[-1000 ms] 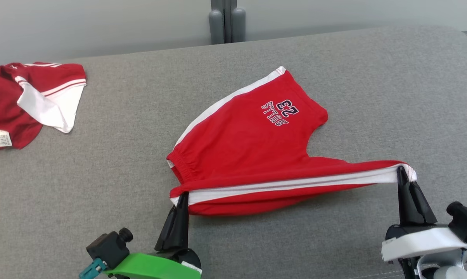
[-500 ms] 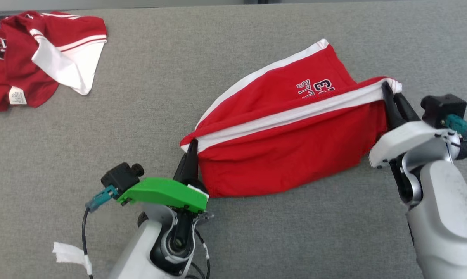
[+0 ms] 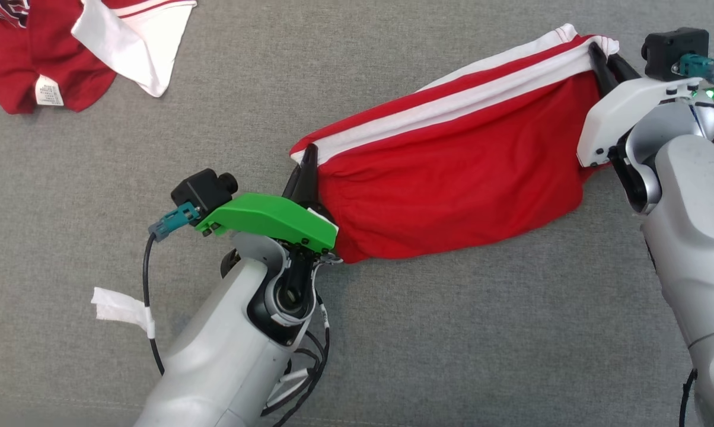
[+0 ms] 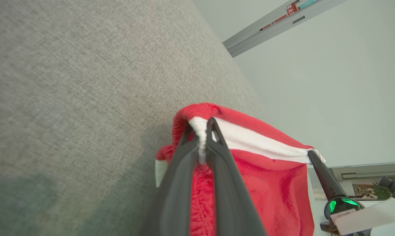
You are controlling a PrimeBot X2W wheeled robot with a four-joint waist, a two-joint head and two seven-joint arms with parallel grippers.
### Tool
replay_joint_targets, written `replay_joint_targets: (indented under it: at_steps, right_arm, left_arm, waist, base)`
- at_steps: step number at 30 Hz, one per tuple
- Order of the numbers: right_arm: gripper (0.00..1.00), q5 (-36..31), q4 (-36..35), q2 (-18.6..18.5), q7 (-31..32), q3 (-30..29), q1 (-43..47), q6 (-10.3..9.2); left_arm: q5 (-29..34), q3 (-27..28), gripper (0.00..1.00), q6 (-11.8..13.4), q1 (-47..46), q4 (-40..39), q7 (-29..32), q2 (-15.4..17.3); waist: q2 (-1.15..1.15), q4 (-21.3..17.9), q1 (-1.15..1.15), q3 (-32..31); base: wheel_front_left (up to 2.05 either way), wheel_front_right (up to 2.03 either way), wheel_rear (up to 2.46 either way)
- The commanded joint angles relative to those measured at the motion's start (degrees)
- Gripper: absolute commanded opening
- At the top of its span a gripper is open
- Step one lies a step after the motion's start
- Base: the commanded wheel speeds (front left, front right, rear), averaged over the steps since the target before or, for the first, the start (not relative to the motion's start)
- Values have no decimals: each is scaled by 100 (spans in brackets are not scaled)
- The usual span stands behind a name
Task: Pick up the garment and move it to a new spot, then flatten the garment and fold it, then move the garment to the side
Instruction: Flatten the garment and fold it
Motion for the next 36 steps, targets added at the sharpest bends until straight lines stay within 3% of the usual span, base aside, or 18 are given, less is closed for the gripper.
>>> replay_joint_targets:
  at_steps: [1,4,5,6,11,20,28,36]
  right_arm:
    - [0,58,151,-67,-51,53,-165,-12]
    - [0,173,535,-98,-99,237,-430,-12]
    - [100,246,752,-134,-161,335,-579,-12]
    - [100,280,870,-144,-178,395,-630,-12]
    - [100,556,1170,-196,-371,703,-841,-12]
    - [100,1034,1402,-477,-508,1239,-937,-12]
    - [100,1581,1386,-892,142,1885,-585,-12]
    - [100,2174,1336,-1119,719,2231,-304,-11]
  left_arm:
    - [-54,-48,0,17,-144,64,-48,25]
    - [-197,-151,0,35,-271,171,-108,24]
    - [-153,-236,68,56,-345,235,-144,24]
    - [-125,-272,100,81,-371,268,-152,24]
    - [260,-282,100,106,-410,246,-204,24]
    - [1761,249,100,28,212,-336,-198,293]
    - [2674,713,100,219,1024,-1044,-198,560]
    - [3124,1031,100,326,1629,-1575,-193,724]
  waist:
    - [0,93,0,86]
    - [0,122,0,85]
    - [0,132,0,75]
    - [0,135,0,66]
    - [0,141,0,23]
    - [0,99,0,-156]
    - [0,156,0,-407]
    - [0,293,0,-360]
  base:
    - [0,0,0]
    - [0,0,0]
    - [0,0,0]
    - [0,0,0]
    - [0,0,0]
    - [0,0,0]
    - [0,0,0]
    - [0,0,0]
